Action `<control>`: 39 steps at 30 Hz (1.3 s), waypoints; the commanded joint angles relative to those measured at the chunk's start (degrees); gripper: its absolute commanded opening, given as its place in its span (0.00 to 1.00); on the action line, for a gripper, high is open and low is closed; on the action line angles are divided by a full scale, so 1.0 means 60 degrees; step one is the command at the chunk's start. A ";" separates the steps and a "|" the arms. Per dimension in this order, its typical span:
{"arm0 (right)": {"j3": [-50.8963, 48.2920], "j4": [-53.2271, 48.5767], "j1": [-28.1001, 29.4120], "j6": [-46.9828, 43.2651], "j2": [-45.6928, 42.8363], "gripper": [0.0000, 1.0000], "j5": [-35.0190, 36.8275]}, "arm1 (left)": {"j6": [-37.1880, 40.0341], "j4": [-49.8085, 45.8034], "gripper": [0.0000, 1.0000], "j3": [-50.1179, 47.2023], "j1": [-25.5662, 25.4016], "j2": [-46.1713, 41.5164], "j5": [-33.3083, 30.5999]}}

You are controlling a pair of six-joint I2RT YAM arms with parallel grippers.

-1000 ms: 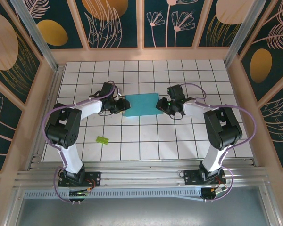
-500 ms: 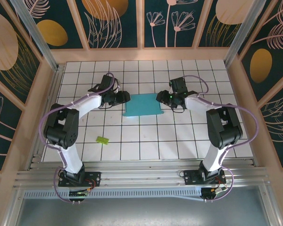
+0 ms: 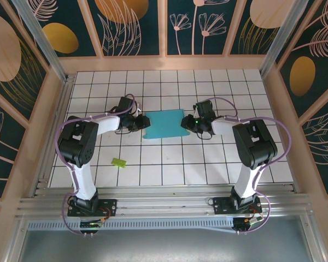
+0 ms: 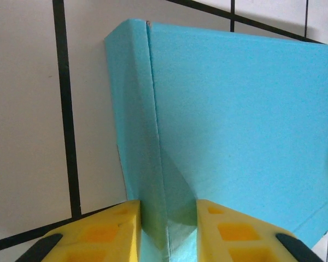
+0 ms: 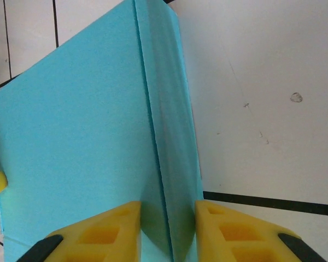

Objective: Fold the paper box

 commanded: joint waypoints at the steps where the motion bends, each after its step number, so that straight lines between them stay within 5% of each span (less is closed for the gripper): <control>1: -0.0149 -0.0748 0.0013 -0.0220 -0.0174 0.30 0.0538 | -0.0088 -0.0275 0.30 -0.0315 -0.0079 0.0029 -0.0031; 5: 0.0370 -0.0767 0.0013 -0.0038 -0.0701 0.39 0.0298 | 0.0042 -0.0735 0.60 0.0144 -0.0071 -0.0675 -0.0590; 11: 0.1150 -0.0993 -0.0108 -0.0073 -0.0181 0.45 0.0977 | 0.0254 -0.1184 0.79 0.0603 -0.0070 -0.1142 -0.1676; 21: 0.1203 -0.0151 -0.0233 0.0147 0.0876 0.35 -0.0216 | -0.0113 -0.0595 0.86 0.0431 -0.0049 -0.0830 -0.1334; 28: 0.0335 0.0907 -0.0632 0.0533 0.1040 0.18 -0.1031 | -0.0455 -0.0137 0.87 0.0036 0.0096 -0.0812 -0.0883; 34: -0.0449 0.1686 -0.1375 0.0370 0.1373 0.16 -0.2009 | -0.0672 0.0139 0.88 -0.0169 0.0255 -0.0937 -0.0408; 39: -0.0930 0.2491 -0.2128 0.0549 0.1710 0.17 -0.3212 | -0.1154 0.1305 0.91 -0.0489 0.0293 -0.0856 0.1067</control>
